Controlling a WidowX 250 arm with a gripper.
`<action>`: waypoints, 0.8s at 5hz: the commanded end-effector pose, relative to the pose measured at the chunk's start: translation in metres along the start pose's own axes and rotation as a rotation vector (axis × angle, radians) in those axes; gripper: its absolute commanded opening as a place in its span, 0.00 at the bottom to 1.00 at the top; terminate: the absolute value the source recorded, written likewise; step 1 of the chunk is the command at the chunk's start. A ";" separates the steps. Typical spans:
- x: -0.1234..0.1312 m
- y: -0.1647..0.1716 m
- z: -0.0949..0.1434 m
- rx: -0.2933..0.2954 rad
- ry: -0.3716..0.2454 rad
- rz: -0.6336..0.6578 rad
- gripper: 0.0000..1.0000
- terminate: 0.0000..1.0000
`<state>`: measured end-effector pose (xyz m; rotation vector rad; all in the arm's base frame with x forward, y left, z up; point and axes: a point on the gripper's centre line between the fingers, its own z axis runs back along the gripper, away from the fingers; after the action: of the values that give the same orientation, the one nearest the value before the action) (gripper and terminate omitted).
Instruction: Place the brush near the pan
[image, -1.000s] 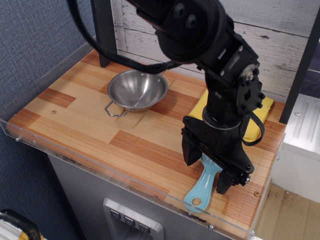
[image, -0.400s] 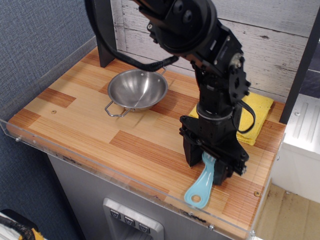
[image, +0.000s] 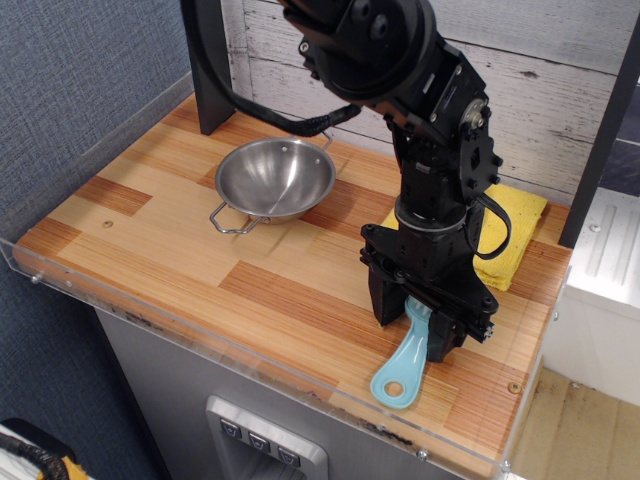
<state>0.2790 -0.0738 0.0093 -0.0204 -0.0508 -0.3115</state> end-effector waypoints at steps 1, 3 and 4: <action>-0.003 0.020 0.043 -0.011 -0.033 -0.029 0.00 0.00; -0.020 0.098 0.116 0.029 -0.028 0.031 0.00 0.00; -0.019 0.147 0.128 0.092 0.012 0.037 0.00 0.00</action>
<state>0.3039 0.0740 0.1195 0.0547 -0.0095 -0.2894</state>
